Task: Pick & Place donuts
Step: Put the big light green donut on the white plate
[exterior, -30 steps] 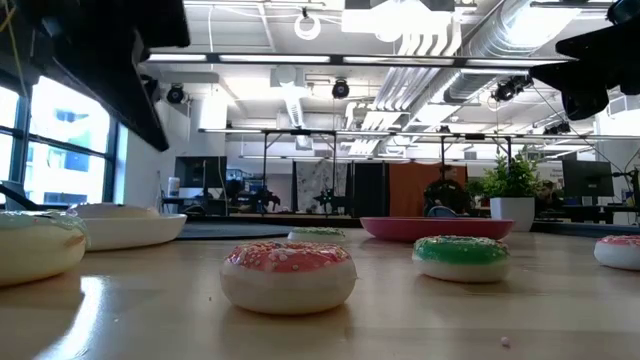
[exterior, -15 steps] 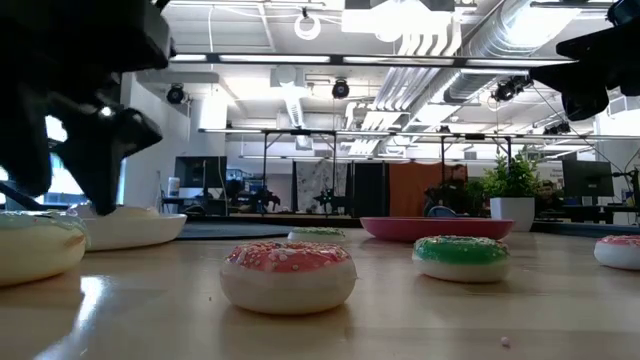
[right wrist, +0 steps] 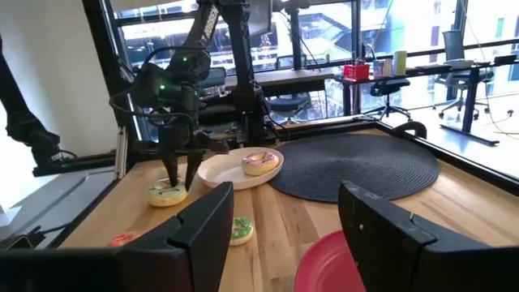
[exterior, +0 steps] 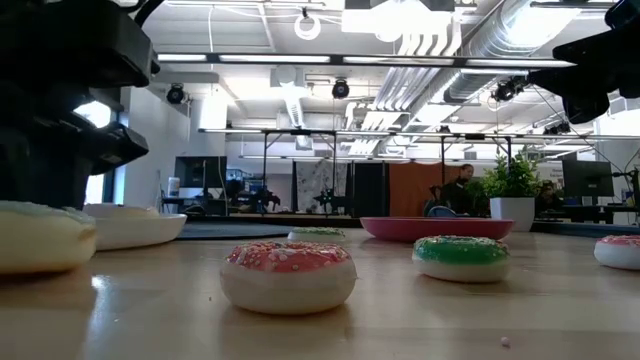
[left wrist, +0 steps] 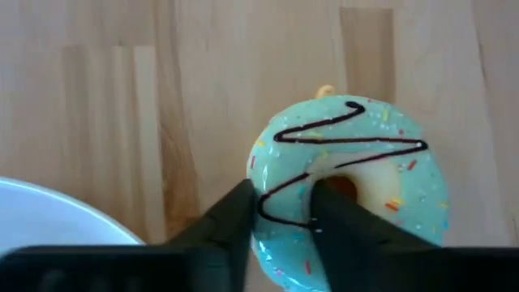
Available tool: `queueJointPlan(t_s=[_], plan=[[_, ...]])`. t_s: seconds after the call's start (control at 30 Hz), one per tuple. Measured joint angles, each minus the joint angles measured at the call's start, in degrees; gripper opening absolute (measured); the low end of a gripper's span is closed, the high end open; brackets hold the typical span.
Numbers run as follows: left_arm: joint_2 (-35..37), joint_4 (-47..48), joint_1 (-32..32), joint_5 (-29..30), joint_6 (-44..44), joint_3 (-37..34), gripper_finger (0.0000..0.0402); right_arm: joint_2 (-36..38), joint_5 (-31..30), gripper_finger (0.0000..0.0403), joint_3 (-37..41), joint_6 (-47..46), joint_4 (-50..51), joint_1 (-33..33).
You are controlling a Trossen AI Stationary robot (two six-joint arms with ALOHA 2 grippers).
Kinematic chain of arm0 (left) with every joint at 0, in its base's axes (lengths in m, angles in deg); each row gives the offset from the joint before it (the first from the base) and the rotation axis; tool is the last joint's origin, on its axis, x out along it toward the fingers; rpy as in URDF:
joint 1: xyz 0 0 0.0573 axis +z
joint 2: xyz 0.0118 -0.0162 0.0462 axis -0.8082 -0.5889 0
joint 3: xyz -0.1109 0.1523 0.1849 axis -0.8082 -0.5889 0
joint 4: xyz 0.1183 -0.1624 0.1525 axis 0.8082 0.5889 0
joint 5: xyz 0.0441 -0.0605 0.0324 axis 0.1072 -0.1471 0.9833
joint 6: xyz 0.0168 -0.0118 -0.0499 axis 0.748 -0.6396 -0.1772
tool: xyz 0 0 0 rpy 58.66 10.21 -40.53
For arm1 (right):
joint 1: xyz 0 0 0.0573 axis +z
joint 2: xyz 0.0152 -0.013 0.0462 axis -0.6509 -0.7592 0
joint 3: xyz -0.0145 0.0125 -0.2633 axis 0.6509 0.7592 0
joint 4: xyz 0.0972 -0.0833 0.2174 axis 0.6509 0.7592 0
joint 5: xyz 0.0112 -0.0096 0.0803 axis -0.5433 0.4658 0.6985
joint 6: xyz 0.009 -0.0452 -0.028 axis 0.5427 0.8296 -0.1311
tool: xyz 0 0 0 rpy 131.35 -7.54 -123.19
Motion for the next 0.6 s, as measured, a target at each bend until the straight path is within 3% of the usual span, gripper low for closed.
queueJointPlan(t_s=[0.1, 0.17, 0.33, 0.6], plan=[[0.52, 0.56, 0.07, 0.64, 0.0, 0.9, 0.0032, 0.0, 0.0, 0.0213, 0.01, 0.84, 0.03, 0.0], [1.63, 1.57, 0.04, 3.03, -0.02, 1.86, 0.0011, 0.0, 0.0, 0.0213, 0.0, 1.3, 0.07, 0.0], [6.45, 12.71, 0.08, 12.18, -3.5, 4.73, 0.0027, 0.0, 0.0, 0.0213, 0.02, 1.41, 0.1, 0.02], [18.58, 39.85, 0.03, 17.5, -21.56, 5.38, 0.0004, 0.0, 0.0, 0.0213, 0.01, 1.41, 0.34, 0.02]])
